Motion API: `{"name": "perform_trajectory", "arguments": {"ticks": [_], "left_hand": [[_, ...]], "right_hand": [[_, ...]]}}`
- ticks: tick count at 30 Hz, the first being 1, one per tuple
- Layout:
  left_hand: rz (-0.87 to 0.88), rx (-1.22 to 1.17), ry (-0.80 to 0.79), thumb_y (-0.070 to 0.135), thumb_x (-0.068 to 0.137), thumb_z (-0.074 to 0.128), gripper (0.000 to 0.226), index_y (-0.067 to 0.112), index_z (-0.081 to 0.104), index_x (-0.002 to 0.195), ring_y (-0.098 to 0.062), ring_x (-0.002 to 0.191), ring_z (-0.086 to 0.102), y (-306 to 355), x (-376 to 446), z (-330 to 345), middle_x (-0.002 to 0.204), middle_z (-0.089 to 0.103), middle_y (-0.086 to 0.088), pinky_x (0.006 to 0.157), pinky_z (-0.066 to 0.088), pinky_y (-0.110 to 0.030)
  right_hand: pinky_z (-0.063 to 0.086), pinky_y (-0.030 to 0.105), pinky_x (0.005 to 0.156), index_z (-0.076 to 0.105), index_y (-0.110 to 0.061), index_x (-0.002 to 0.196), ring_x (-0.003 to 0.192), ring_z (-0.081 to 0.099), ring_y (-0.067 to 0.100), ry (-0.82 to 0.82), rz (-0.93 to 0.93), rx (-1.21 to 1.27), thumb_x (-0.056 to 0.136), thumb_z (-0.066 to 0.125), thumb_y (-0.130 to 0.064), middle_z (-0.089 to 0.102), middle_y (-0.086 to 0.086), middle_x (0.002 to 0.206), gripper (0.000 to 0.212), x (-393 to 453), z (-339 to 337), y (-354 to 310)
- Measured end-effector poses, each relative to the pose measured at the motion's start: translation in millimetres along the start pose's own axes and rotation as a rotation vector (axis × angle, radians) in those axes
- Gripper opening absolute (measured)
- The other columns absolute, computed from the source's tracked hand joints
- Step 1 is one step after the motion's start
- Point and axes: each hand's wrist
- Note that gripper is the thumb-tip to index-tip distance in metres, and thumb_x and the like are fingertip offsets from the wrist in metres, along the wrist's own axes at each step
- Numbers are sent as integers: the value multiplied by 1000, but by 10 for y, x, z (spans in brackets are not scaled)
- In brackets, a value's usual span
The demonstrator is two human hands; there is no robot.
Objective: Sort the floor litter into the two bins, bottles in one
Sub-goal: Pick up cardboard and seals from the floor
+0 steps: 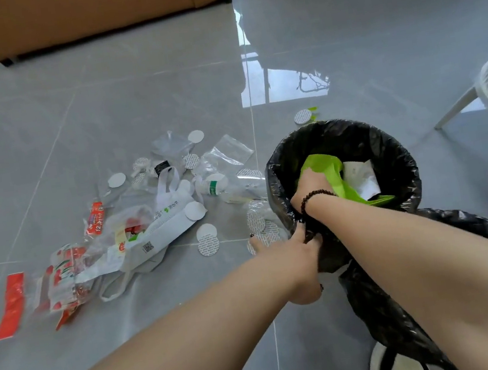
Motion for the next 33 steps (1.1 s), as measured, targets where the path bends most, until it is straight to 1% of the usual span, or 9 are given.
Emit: {"name": "perform_trajectory", "arguments": {"ticks": [4, 8, 11, 14, 16, 20, 25, 28, 33], "left_hand": [[34, -39, -13, 35, 94, 53, 84, 30, -5, 154, -32, 142, 30, -86, -38, 34, 160, -23, 5, 110, 16, -69], [87, -87, 47, 31, 95, 53, 82, 31, -4, 154, -33, 138, 35, -244, -69, 134, 159, -25, 9, 105, 37, -48], [134, -120, 107, 27, 96, 52, 78, 31, -1, 154, -30, 141, 30, -384, -101, 222, 159, -25, 7, 104, 40, -42], [138, -139, 82, 25, 98, 50, 76, 32, -1, 154, -26, 143, 26, -467, -152, 279, 159, -25, 6, 107, 37, -37], [125, -126, 51, 27, 99, 49, 74, 29, 2, 155, -27, 143, 27, -515, -193, 244, 162, -18, 3, 108, 34, -37], [67, -94, 67, 30, 99, 50, 62, 19, 21, 152, -23, 143, 28, -597, -316, -28, 159, 20, -3, 112, 29, -34], [-85, -235, 195, 35, 98, 51, 57, 23, 31, 149, -20, 130, 47, -821, -650, -310, 144, 49, 0, 100, 37, -27], [-142, -271, 189, 35, 96, 52, 53, 24, 36, 146, -16, 125, 50, -1028, -878, -217, 136, 56, 5, 99, 36, -26], [-245, -584, 186, 27, 95, 55, 41, 24, 49, 135, -14, 108, 60, -1490, -1218, 398, 120, 65, 4, 92, 44, -24]], "right_hand": [[47, 35, 81, 61, -5, 113, 110, 59, 33, -59, -52, -138, 87, 52, -4, 61, 16, 117, 27, 49, 258, 30], [48, 36, 82, 64, -8, 112, 113, 58, 32, -86, -109, -310, 91, 49, -5, 61, 14, 120, 26, 101, 269, 48], [41, 26, 57, 61, -8, 119, 116, 56, 29, -115, -210, -428, 97, 45, -16, 60, 12, 122, 29, 64, 22, -49], [34, 21, 47, 66, -12, 90, 90, 64, 24, -155, -234, -485, 92, 48, -18, 65, 5, 82, 20, 79, -269, -87], [40, 21, 43, 61, -9, 69, 67, 64, 22, -168, -197, -325, 86, 51, -13, 61, 2, 53, 21, 204, -465, -86], [48, 20, 38, 60, -9, 92, 56, 57, 21, -172, -153, 81, 89, 54, -9, 61, 9, 73, 6, 35, -924, -267], [58, 39, 79, 68, 2, 102, 76, 67, 29, -150, -359, -18, 89, 55, -11, 71, 17, 92, 23, -558, -918, -649], [57, 36, 79, 69, -3, 97, 88, 67, 29, -107, -508, -272, 88, 54, -19, 70, 13, 93, 24, -944, -628, -667], [50, 28, 65, 50, -15, 64, 72, 56, 26, -237, -604, -533, 80, 49, -18, 53, 3, 70, 17, -1245, 173, -568]]}}
Point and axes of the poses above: each hand's wrist, its own x-axis towards the middle knuckle, its own z-axis out of the palm, y = z × x
